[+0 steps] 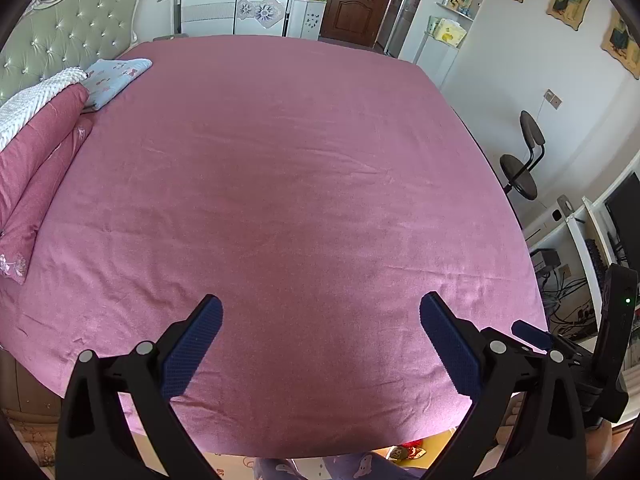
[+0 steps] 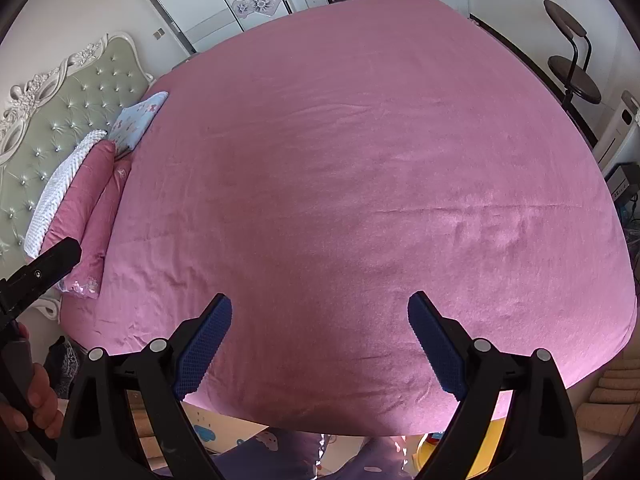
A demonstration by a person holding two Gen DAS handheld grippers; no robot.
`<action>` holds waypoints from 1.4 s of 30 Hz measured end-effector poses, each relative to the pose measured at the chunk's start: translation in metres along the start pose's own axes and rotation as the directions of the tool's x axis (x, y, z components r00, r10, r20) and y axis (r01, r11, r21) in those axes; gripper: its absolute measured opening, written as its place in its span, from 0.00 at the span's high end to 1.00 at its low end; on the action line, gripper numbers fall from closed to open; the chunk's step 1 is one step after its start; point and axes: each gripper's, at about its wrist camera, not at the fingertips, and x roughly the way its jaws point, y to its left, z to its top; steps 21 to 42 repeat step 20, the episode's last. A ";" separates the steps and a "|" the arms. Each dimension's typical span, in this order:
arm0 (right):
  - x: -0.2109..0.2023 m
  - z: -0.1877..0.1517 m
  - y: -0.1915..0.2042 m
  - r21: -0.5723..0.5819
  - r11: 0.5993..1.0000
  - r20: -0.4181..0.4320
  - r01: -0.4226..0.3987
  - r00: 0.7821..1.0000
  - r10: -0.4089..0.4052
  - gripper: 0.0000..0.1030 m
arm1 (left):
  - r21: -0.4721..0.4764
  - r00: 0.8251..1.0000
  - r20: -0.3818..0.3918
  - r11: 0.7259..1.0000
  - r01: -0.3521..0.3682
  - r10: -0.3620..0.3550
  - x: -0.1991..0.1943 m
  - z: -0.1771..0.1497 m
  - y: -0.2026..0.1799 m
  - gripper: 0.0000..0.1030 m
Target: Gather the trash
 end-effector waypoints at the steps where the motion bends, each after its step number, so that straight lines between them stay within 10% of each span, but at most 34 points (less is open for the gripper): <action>1: 0.001 0.001 0.000 0.002 1.000 -0.001 0.001 1.000 -0.001 0.16 | -0.002 1.000 -0.003 1.000 -0.008 0.008 0.001 0.000 0.001 0.04; 42: 0.004 0.006 0.007 -0.008 1.000 0.003 0.015 1.000 -0.015 0.16 | -0.021 0.999 -0.035 1.000 0.013 -0.014 0.012 0.012 0.008 0.04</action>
